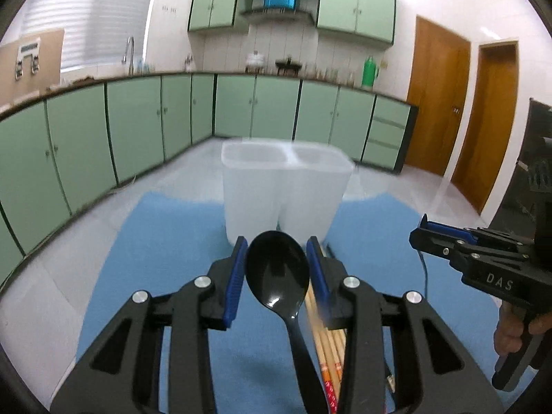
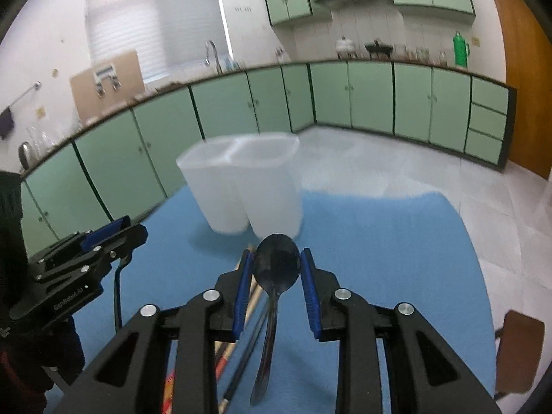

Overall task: Organize utensils
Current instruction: 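Close the left tool on the black spoon handle, then lift both spoons over the white holder and open both tools to drop them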

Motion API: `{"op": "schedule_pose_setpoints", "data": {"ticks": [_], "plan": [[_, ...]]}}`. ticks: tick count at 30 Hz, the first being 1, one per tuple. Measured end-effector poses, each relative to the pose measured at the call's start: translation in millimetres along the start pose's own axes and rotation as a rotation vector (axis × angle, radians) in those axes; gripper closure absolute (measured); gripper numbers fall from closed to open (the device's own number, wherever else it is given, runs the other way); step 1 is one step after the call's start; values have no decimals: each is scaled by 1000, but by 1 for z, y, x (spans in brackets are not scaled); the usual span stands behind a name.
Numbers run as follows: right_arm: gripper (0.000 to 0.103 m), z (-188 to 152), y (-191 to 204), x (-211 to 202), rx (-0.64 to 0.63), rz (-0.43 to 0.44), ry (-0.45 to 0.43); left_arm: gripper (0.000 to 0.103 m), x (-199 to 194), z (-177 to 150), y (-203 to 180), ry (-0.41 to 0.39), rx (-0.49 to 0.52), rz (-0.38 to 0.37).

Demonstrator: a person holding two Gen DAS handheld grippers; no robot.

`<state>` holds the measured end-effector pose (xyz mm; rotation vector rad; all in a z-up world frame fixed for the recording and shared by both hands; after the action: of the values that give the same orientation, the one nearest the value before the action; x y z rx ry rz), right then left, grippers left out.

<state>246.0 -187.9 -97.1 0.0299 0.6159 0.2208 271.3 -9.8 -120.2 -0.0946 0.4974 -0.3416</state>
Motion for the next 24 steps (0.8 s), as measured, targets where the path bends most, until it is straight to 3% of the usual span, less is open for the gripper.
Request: {"op": "schedule_pose_setpoints", "data": {"ticks": [6,13,18,24], "plan": [[75,31,-1,-21,14,43,-112,69,-22,7,-3,-97,10,3],[75,91,-1,-29,29,113,-207,69,-24,65,-5,-240,54,4],[75,130,1,-9,32,93,-245,69,-2,114,-1,-328,79,34],[75,156,2,33,57,43,-234,69,46,147,11,-342,64,58]]}}
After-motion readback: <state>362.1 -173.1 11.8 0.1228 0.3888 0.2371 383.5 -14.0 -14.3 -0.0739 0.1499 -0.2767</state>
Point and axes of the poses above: each gripper's, at about its wrist camera, not at the fingertips, and x roughly the way its jaws point, y to its left, z to its top, the point moved 1 cm from there along x, roughly the way its jaws point, and after that the axes turned 9 degrees about -z, right-handed, at the moved point
